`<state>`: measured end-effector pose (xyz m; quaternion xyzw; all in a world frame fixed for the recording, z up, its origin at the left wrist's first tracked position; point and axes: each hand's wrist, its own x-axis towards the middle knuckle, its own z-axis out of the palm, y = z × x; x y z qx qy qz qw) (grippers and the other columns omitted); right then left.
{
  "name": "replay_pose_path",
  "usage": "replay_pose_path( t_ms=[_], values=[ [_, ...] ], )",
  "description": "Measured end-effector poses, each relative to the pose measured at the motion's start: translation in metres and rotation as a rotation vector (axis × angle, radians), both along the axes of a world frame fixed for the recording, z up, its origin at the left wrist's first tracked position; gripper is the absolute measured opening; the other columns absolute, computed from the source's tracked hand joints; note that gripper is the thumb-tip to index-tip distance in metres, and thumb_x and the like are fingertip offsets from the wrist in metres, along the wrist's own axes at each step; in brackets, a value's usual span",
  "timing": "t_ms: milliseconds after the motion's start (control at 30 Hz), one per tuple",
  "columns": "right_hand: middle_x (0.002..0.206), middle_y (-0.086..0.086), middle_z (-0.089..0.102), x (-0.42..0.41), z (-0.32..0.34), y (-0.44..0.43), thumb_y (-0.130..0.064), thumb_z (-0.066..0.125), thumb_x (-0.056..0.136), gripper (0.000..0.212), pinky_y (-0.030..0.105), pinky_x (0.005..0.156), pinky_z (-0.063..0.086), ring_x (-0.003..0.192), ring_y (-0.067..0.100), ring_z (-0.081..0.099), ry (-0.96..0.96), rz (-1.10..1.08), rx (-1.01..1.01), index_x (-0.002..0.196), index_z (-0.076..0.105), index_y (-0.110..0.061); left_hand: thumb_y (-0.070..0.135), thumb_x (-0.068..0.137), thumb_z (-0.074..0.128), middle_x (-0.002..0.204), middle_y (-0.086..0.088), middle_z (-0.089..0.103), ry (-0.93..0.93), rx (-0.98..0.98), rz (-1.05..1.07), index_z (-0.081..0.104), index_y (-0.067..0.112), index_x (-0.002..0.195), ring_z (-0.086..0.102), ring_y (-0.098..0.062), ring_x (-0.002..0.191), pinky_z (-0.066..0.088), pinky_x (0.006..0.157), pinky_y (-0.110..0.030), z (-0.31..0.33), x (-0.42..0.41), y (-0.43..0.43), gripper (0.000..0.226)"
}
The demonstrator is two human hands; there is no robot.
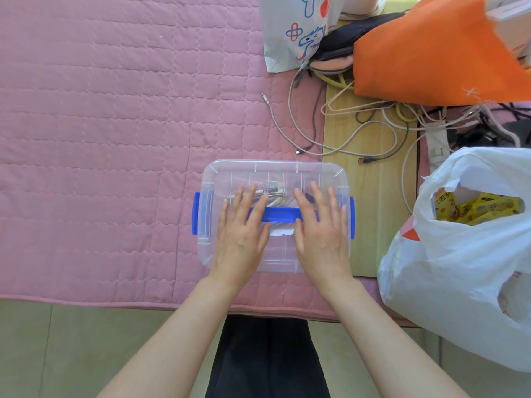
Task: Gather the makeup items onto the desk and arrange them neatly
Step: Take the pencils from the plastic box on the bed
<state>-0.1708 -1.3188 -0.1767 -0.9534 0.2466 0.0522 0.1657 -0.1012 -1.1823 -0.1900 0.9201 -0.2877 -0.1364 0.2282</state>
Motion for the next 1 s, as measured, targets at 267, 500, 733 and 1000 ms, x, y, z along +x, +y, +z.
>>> replay_pose_path(
  t_ms=[267,500,733,1000],
  values=[
    [0.148,0.007,0.041,0.005,-0.005,0.007,-0.029,0.061,0.089,0.044,0.068,0.107,0.023,0.140,0.035,0.031,0.042,0.058,-0.081,0.132,0.054,-0.022,0.015,0.094,0.058,0.151,-0.005,0.037,0.005,0.006,-0.001,0.057,0.014,0.128,0.023,-0.032,0.144,0.017,0.114,-0.058,-0.001,0.002,-0.008,0.035],
    [0.148,0.009,0.041,0.006,-0.003,0.004,-0.021,0.072,0.083,0.040,0.071,0.105,0.023,0.139,0.038,0.031,0.048,0.060,-0.053,0.120,0.059,-0.021,0.009,0.091,0.061,0.151,-0.007,0.038,0.005,-0.026,0.016,0.057,0.013,0.125,0.023,-0.034,0.144,0.016,0.114,-0.060,0.000,-0.001,-0.011,0.035],
    [0.146,0.009,0.043,0.011,0.012,0.000,-0.023,0.071,0.083,0.034,0.074,0.102,0.024,0.138,0.038,0.032,0.041,0.064,-0.050,0.116,0.060,-0.021,0.008,0.090,0.062,0.149,-0.006,0.040,-0.001,-0.046,0.005,0.057,0.014,0.124,0.024,-0.033,0.144,0.016,0.113,-0.059,0.012,0.004,-0.013,0.035],
    [0.152,0.011,0.032,0.058,0.036,-0.025,-0.017,0.065,0.088,0.032,0.075,0.102,0.021,0.142,0.041,0.021,0.095,0.076,-0.011,0.118,0.055,-0.020,0.008,0.090,0.062,0.148,-0.007,0.041,-0.049,-0.052,-0.006,0.060,0.012,0.119,0.026,-0.035,0.143,0.021,0.111,-0.062,0.036,0.051,-0.038,0.029]
  ],
)
